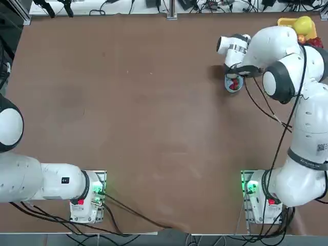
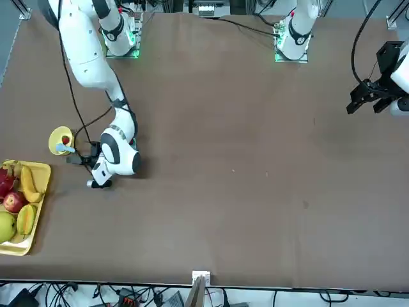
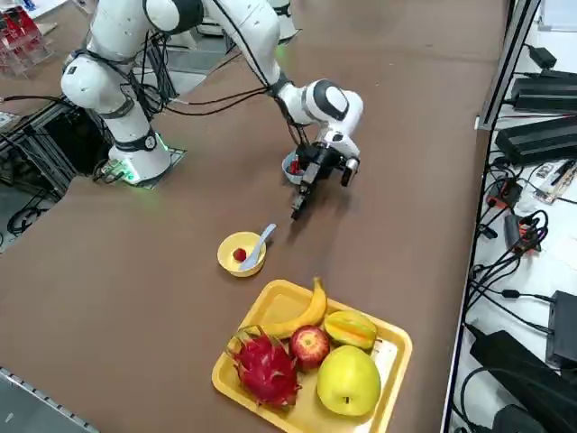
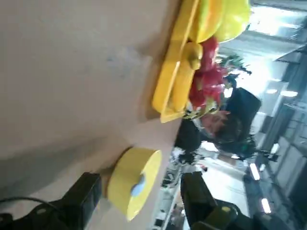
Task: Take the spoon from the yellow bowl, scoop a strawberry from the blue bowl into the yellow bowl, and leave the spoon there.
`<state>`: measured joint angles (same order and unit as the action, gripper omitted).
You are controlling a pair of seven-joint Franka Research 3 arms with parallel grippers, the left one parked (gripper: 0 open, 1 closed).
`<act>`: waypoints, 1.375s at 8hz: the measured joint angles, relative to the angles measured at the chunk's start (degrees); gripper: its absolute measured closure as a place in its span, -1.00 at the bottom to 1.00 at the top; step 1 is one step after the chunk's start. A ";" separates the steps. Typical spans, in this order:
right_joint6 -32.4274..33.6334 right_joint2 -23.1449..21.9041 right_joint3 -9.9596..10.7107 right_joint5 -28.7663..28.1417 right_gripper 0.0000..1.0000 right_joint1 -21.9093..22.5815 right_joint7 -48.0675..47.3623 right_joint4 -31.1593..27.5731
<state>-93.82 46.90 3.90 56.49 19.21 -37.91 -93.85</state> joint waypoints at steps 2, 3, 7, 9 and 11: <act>0.30 -2.36 -0.48 -8.85 -1.00 0.87 5.45 4.87; 0.63 -4.79 -0.49 -12.18 -1.00 0.97 8.94 6.39; 1.34 -17.42 0.32 -23.29 -1.00 -1.87 22.51 7.39; 1.37 -24.29 0.62 -29.44 -1.00 -6.69 29.55 7.52; 1.43 -30.34 0.70 -37.67 -1.00 -11.61 34.74 7.50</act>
<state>-92.38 16.56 4.60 18.82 7.61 -3.17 -86.35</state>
